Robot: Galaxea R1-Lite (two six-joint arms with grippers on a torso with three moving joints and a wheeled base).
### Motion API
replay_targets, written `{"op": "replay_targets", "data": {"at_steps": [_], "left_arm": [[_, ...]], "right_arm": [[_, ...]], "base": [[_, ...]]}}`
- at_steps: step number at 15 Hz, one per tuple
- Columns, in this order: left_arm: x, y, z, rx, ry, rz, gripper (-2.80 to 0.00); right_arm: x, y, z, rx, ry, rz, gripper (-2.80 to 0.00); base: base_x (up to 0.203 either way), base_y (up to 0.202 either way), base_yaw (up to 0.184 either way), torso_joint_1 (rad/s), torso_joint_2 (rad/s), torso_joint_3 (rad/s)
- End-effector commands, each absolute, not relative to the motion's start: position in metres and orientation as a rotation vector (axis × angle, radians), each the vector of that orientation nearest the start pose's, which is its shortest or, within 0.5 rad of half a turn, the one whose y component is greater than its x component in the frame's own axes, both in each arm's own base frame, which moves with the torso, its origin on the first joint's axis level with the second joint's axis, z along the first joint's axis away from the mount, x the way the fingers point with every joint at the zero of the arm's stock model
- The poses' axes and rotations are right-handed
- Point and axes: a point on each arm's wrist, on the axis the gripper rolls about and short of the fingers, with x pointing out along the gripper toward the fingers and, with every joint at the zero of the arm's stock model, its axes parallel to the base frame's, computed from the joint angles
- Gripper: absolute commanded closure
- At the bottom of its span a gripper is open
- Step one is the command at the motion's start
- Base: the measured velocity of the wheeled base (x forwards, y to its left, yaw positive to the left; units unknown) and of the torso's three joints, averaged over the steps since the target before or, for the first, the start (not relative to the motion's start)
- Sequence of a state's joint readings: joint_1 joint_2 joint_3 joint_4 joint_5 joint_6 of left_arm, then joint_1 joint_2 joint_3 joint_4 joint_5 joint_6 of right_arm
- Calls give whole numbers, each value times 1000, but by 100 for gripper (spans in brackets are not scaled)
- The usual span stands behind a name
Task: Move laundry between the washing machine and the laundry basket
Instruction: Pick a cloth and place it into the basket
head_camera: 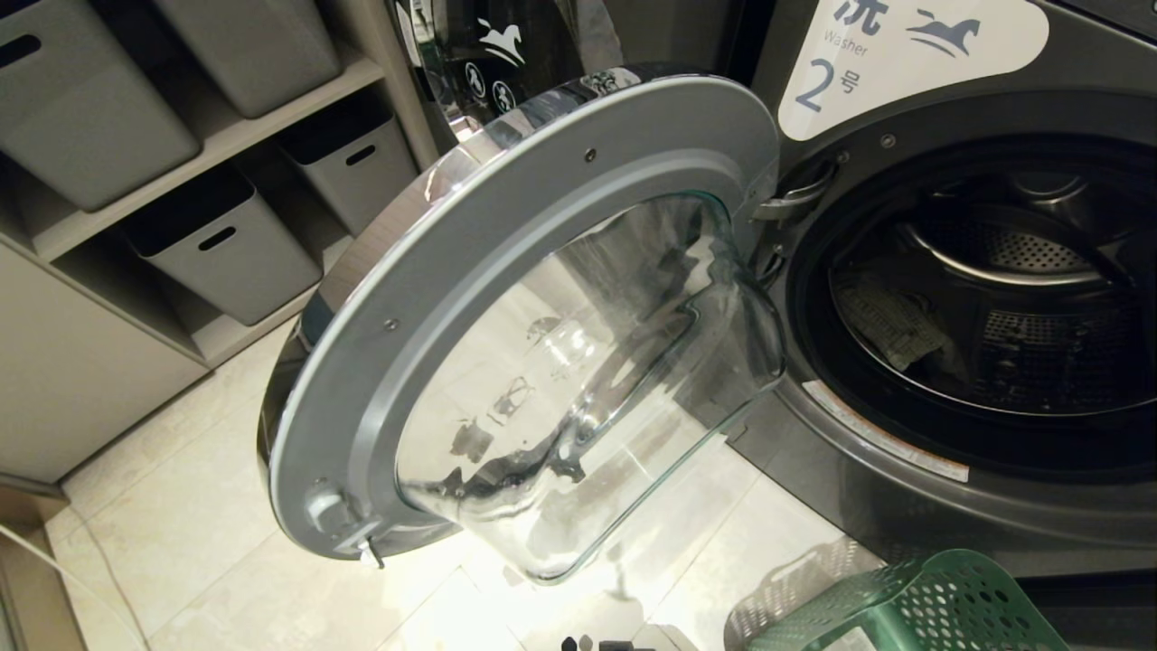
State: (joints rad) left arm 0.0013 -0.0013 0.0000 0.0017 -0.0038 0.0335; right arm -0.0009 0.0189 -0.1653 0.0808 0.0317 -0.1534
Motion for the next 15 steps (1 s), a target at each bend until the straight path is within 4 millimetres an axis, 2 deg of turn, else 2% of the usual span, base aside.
{"op": "replay_targets", "data": {"at_steps": [1,2,3,4,6,9,11,15], "left_arm": [[-23,0,75,43,3,-5,0],[-23,0,75,43,3,-6,0],[-23,0,75,43,3,-6,0],[-23,0,75,41,3,-5,0],[-23,0,75,37,3,-5,0],[-23,0,75,34,2,-2,0],[-23,0,75,32,2,-2,0],[-23,0,75,32,0,-2,0]], "right_arm": [[-50,1,162,-152,-110,25,0],[-53,1,189,-138,-81,36,0],[-47,1,210,-118,2,68,0],[-38,2,226,-98,84,124,0],[-14,5,244,-92,218,247,0],[19,8,247,-192,348,404,0],[29,9,231,-222,422,467,0],[59,13,222,-237,553,547,0]], "base": [[0,0,0,0,0,0],[0,0,0,0,0,0],[0,0,0,0,0,0],[0,0,0,0,0,0],[0,0,0,0,0,0],[0,0,0,0,0,0],[0,0,0,0,0,0],[0,0,0,0,0,0]]}}
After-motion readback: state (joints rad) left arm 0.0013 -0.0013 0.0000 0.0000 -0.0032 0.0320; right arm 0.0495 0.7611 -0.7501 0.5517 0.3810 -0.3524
